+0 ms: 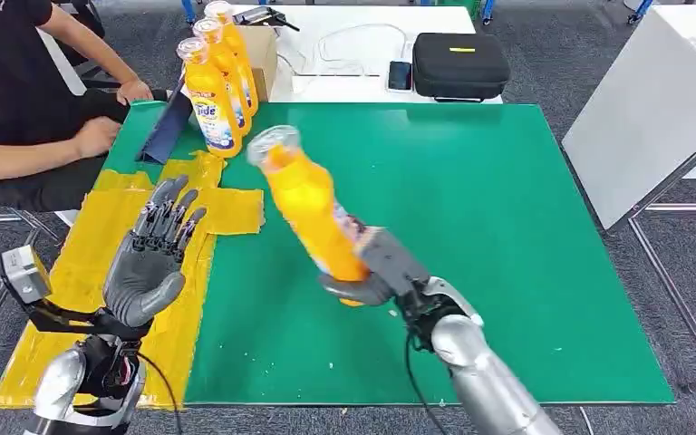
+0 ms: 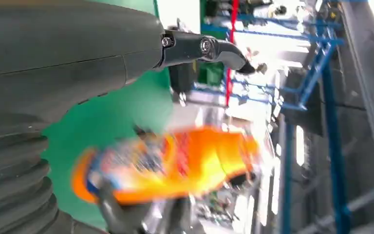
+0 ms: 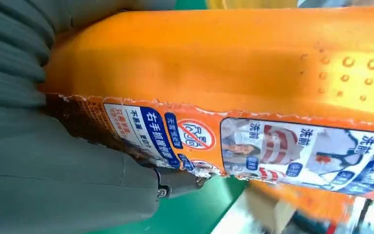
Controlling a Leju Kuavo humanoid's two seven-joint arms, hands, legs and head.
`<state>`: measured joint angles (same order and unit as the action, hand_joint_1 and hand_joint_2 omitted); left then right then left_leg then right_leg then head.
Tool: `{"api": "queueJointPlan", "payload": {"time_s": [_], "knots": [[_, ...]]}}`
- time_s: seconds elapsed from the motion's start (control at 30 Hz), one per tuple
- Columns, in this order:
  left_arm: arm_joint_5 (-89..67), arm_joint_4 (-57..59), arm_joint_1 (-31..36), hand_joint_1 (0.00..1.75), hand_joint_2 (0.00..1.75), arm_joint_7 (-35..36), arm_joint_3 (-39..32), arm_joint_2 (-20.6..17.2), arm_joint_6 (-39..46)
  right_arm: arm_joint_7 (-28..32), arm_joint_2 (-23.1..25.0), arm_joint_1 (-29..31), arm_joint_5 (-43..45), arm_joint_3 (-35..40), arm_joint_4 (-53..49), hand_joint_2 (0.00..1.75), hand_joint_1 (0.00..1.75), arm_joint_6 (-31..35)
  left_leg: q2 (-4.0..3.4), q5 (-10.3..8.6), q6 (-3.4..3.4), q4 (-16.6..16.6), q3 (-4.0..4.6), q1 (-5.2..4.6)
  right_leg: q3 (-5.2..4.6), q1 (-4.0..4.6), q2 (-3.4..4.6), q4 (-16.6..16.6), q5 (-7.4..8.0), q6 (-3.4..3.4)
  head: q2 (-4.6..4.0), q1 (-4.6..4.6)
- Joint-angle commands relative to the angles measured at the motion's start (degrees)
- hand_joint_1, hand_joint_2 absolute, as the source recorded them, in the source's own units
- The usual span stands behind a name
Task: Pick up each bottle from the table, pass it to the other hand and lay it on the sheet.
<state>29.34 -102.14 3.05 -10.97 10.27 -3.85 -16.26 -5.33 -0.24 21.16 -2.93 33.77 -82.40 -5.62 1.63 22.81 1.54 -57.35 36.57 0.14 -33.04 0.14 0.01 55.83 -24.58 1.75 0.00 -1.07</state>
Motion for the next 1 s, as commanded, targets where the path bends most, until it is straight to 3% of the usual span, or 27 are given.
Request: {"api": "queueJointPlan", "payload": {"time_s": [0.03,0.4,0.7,0.73,0.77,0.8,1.0], "knots": [[3.91,-2.11,1.63,0.0,1.75,1.15,3.14,0.02,0.43,-0.33,4.27,10.25,-5.21,14.48,9.93,1.75,1.75,0.27,-0.49,0.19,-0.08,-0.1,-0.32,-0.01,0.24,0.01,0.34,0.06,-0.08,0.01,0.0,0.02],[7.59,-1.31,0.27,0.0,1.75,3.21,3.57,-0.7,-0.9,0.03,1.95,9.38,-8.06,22.5,4.48,1.75,1.75,-1.42,-0.14,0.08,-0.06,-0.02,-0.18,-0.03,0.19,-0.01,0.04,-0.02,-0.07,0.01,0.0,0.02],[9.75,-0.86,0.91,0.0,1.75,3.91,2.81,-1.43,-1.35,-0.08,0.03,7.95,-8.11,24.79,5.82,1.75,1.75,-2.13,-0.05,0.08,-0.06,0.0,-0.24,-0.01,0.27,0.01,-0.05,-0.07,-0.08,0.0,0.0,0.04],[10.59,-0.73,0.89,0.19,1.75,3.93,2.81,-1.43,-1.91,0.07,-0.22,7.98,-7.99,24.96,5.94,1.75,1.75,-2.19,-0.05,0.03,-0.04,0.03,-0.15,-0.02,0.16,-0.01,-0.02,-0.08,-0.03,0.01,0.0,0.02],[10.59,-0.73,0.89,0.68,1.75,3.93,2.81,-1.43,-1.91,0.07,-0.22,7.98,-7.99,24.96,5.94,1.75,1.75,-2.19,-0.05,0.03,-0.04,0.04,-0.15,-0.03,0.15,-0.01,-0.03,-0.07,-0.03,0.01,0.0,0.02],[10.65,-0.78,0.84,1.75,1.75,3.89,2.89,-1.49,-2.16,0.09,-0.42,7.93,-7.97,24.96,5.83,1.75,1.75,-2.15,-0.09,0.07,-0.06,0.01,-0.22,-0.01,0.24,0.01,-0.02,-0.07,-0.06,0.0,0.0,0.04],[10.95,-0.83,0.97,1.75,1.75,3.59,2.93,-1.54,-2.99,0.07,-0.73,7.82,-7.97,24.97,5.36,1.75,1.75,-2.03,-0.07,0.07,-0.06,0.01,-0.22,-0.03,0.23,-0.01,-0.04,-0.05,-0.08,0.01,0.0,0.02]]}}
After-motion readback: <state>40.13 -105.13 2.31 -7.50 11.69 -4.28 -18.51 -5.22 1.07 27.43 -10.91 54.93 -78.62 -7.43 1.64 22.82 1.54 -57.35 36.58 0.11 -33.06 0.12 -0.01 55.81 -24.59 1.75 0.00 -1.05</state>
